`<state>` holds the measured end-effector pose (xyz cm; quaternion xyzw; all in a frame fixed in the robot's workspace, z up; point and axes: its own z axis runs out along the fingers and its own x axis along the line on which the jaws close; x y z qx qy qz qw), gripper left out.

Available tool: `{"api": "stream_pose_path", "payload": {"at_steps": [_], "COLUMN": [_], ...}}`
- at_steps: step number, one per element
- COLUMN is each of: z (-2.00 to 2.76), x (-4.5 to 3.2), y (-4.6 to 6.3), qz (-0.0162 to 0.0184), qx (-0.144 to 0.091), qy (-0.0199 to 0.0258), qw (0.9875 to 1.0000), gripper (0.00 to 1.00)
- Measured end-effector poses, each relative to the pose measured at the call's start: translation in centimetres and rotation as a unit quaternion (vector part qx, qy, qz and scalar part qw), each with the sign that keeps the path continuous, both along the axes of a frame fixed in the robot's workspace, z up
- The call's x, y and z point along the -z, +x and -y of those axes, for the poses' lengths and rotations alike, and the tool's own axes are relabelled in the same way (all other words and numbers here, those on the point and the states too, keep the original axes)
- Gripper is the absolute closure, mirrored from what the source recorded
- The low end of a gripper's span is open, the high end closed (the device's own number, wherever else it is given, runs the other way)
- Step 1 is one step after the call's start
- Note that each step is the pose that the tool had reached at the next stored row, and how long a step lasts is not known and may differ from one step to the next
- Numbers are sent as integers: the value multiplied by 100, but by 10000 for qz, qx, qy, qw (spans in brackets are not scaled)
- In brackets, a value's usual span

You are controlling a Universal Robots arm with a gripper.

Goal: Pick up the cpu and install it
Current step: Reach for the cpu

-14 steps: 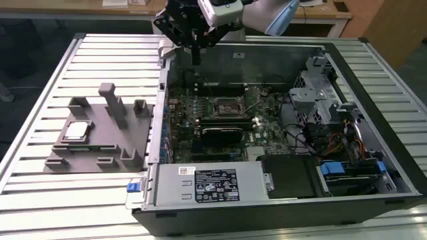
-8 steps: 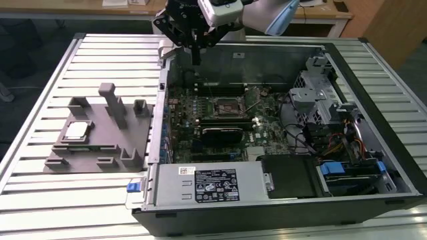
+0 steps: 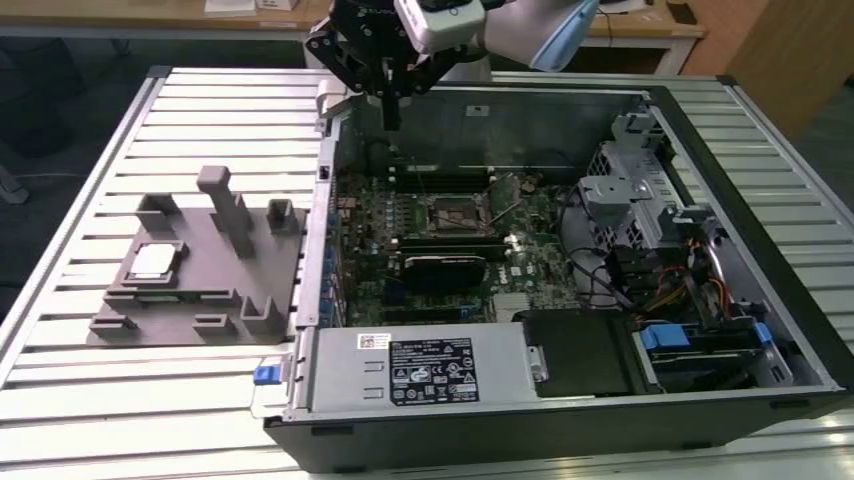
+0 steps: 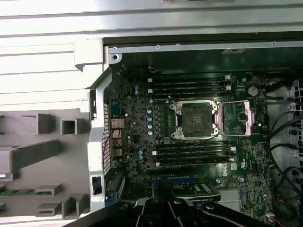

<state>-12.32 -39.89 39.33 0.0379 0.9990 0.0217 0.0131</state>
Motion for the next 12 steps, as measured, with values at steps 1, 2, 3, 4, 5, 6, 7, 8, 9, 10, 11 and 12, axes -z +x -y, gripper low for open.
{"api": "stream_pose_path", "payload": {"at_steps": [1,2,3,4,5,6,7,8,9,10,11,12], "z": [0,0,0,0,0,0,0,0,0,0,0,0], "x": [0,0,0,0,0,0,0,1,0,0,0,1], "y": [-13,-33,-52,-68,-82,-94,-103,-112,-120,-130,-139,-148], "qz": [0,0,0,0,0,0,0,1,0,0,0,1], "qx": [0,-1,-1,-1,-1,0,0,0,0,0,0,0], "qy": [0,0,0,0,0,0,0,1,0,0,0,0], "qw": [10000,10000,10000,10000,10000,10000,10000,10000,10000,10000,10000,10000], "gripper": [89,89,89,89,89,89,89,89,89,89,89,89]}}
